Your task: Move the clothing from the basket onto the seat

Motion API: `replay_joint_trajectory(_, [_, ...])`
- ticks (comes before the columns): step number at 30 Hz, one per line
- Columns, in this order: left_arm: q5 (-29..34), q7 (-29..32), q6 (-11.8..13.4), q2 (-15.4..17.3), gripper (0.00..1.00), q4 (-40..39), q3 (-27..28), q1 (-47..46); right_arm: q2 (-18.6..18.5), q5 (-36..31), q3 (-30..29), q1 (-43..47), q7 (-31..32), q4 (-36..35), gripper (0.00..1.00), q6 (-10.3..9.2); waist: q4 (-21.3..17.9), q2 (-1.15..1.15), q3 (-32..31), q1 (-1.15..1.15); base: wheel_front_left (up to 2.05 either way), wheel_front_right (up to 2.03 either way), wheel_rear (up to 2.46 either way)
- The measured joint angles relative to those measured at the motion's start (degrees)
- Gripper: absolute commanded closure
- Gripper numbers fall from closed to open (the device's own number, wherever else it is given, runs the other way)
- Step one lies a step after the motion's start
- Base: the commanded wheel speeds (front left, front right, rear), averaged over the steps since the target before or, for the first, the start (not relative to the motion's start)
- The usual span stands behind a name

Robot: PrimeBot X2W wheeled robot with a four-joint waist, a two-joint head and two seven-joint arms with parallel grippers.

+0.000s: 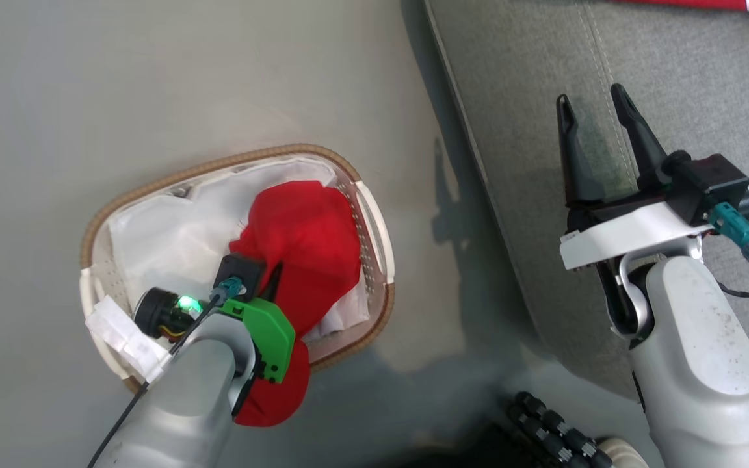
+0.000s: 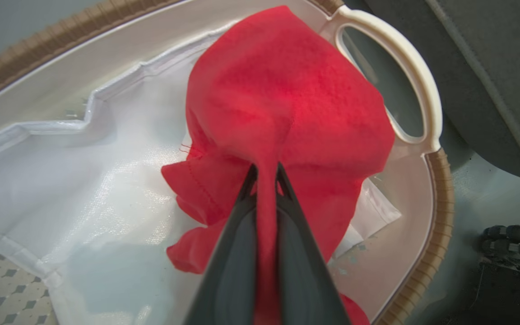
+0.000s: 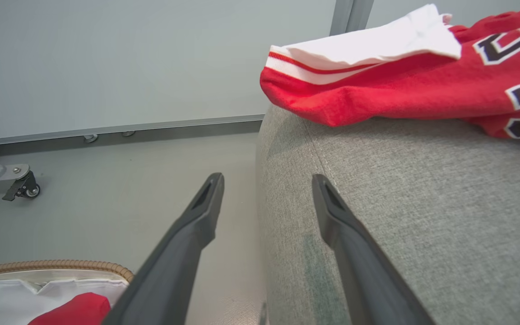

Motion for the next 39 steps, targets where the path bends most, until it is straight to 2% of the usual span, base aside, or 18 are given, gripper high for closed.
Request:
replay_joint_trajectory(14, [5.42, -0.07, 0.00, 2.50, 1.00, -17.19, 1.10, 4.78, 0.05, -5.93, -3.14, 6.02, 0.00, 2.55, 0.00, 0.00, 5.83, 0.00, -12.35, 0.00, 0.00, 0.00, 0.00])
replay_joint_trajectory(27, [11.93, -0.07, 0.00, 6.04, 1.00, -34.37, 2.01, 4.94, 0.04, -7.51, -3.69, 12.94, 0.00, 4.36, 0.00, 0.00, 10.65, 0.00, -26.43, -0.01, 0.00, 0.00, 0.00])
replay_joint_trajectory(33, [13.29, -0.07, -0.01, 7.56, 1.00, -38.19, -0.22, 1.00, 0.03, -7.83, -2.41, 15.06, 0.00, 4.99, 0.00, 0.00, 12.06, 0.00, -32.32, 0.00, 0.00, 0.00, 0.00])
replay_joint_trajectory(39, [12.15, -0.07, -0.11, 7.80, 1.00, -39.86, -2.64, -3.62, 0.02, -7.82, 0.24, 17.07, 0.00, 5.45, 0.00, 0.00, 12.94, 0.00, -37.59, -0.01, 0.00, 0.00, 0.00])
